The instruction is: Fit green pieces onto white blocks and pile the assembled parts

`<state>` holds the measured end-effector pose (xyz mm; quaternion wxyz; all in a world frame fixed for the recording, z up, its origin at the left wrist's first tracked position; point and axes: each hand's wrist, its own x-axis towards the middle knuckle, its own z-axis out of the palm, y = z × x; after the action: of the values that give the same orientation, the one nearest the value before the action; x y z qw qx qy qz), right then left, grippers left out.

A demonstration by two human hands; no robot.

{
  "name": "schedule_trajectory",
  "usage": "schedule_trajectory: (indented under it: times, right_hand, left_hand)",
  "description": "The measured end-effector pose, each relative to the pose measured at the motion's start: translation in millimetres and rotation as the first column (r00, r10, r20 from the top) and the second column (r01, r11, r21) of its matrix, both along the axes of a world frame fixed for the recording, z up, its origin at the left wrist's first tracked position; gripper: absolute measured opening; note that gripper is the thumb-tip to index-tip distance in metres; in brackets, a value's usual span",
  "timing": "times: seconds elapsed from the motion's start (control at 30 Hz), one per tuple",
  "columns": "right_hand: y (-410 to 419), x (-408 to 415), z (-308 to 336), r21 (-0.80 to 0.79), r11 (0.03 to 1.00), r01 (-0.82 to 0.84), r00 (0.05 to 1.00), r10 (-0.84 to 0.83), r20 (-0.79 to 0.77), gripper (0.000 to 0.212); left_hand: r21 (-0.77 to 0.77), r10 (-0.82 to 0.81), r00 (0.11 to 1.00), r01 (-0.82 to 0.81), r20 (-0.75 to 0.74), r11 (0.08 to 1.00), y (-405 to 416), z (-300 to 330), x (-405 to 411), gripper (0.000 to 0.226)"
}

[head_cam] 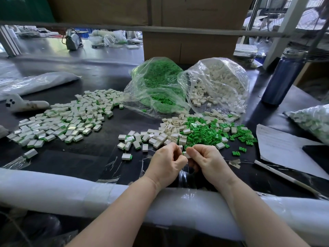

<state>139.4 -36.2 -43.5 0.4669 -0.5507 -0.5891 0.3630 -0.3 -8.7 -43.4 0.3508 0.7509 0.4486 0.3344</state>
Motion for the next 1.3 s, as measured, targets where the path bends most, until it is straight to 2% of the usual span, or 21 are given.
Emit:
schedule_trajectory:
  times: [0.17, 0.23, 0.33, 0.47, 0.83, 0.93, 1.17, 1.3]
  right_hand:
    - [-0.6, -1.6, -0.2, 0.035, 0.999, 0.020, 0.999, -0.021, 0.037, 0.033]
    - [0.1, 0.0, -0.4, 0.030, 0.998, 0.063, 0.997, -0.061, -0.045, 0.029]
    - [1.1, 5.3, -0.1, 0.010, 0.992, 0.129, 0.979, -0.126, -0.163, 0.029]
    - [-0.6, 2.9, -1.7, -0.006, 0.998, 0.059, 0.991, -0.059, -0.119, 0.031]
    - [-0.3, 2.1, 0.1, 0.002, 1.000, -0.012, 0.997, 0.012, -0.070, 0.030]
    - [0.1, 2.0, -0.6, 0.002, 1.000, -0.010, 0.999, 0.010, -0.047, 0.029]
    - [-1.2, 1.8, 0.9, -0.001, 1.000, -0.015, 0.999, 0.015, 0.030, 0.031]
    - [-1.3, 1.3, 1.2, -0.008, 1.000, -0.002, 0.999, 0.002, 0.037, 0.031]
  left_hand:
    - [0.008, -0.011, 1.000, 0.011, -0.011, 1.000, -0.4, 1.1, -0.6, 0.023]
    - [-0.010, -0.003, 1.000, 0.004, 0.019, 1.000, 0.5, 1.3, -2.3, 0.023]
    - [-0.049, 0.057, 0.987, -0.050, 0.151, 0.998, 3.0, 1.0, -7.7, 0.023]
    - [-0.028, 0.008, 0.974, -0.002, 0.227, 1.000, 2.5, 1.8, -7.0, 0.020]
    - [-0.096, -0.015, 0.961, 0.043, 0.277, 0.994, 3.6, 1.5, -5.6, 0.018]
    - [-0.109, -0.009, 0.967, 0.038, 0.253, 0.993, 3.3, 1.0, -4.7, 0.018]
    - [-0.036, -0.052, 0.998, 0.053, 0.030, 0.998, 0.4, 0.1, -2.1, 0.023]
    - [-0.011, -0.047, 0.999, 0.047, -0.019, 0.999, 0.2, 0.0, -0.8, 0.024]
